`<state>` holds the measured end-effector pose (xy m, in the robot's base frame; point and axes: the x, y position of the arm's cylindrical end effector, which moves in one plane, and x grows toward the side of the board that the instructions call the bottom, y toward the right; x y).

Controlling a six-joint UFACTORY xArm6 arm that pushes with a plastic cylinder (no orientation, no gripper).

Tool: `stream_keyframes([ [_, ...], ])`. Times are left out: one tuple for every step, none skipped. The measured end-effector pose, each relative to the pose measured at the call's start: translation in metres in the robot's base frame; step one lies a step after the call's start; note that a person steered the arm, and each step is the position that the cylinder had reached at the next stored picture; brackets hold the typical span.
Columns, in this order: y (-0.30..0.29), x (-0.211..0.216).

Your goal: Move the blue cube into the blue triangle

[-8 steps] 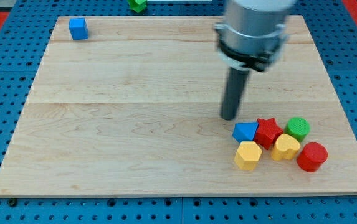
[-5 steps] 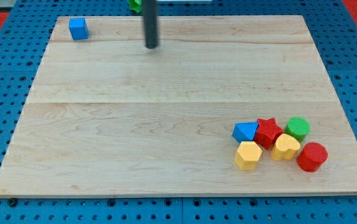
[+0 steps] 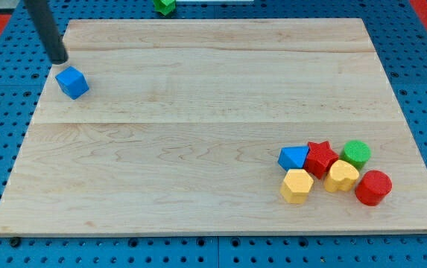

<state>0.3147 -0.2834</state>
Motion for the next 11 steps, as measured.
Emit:
stream_keyframes([
  [0.041,0.075],
  [0.120,0.089],
  [0.054,0.064],
  [0.043,0.063],
  [0.063,0.027],
  [0.156,0.051],
  [0.263,0.134],
  [0.316,0.181],
  [0.316,0.189],
  [0.314,0.228],
  [0.332,0.266],
])
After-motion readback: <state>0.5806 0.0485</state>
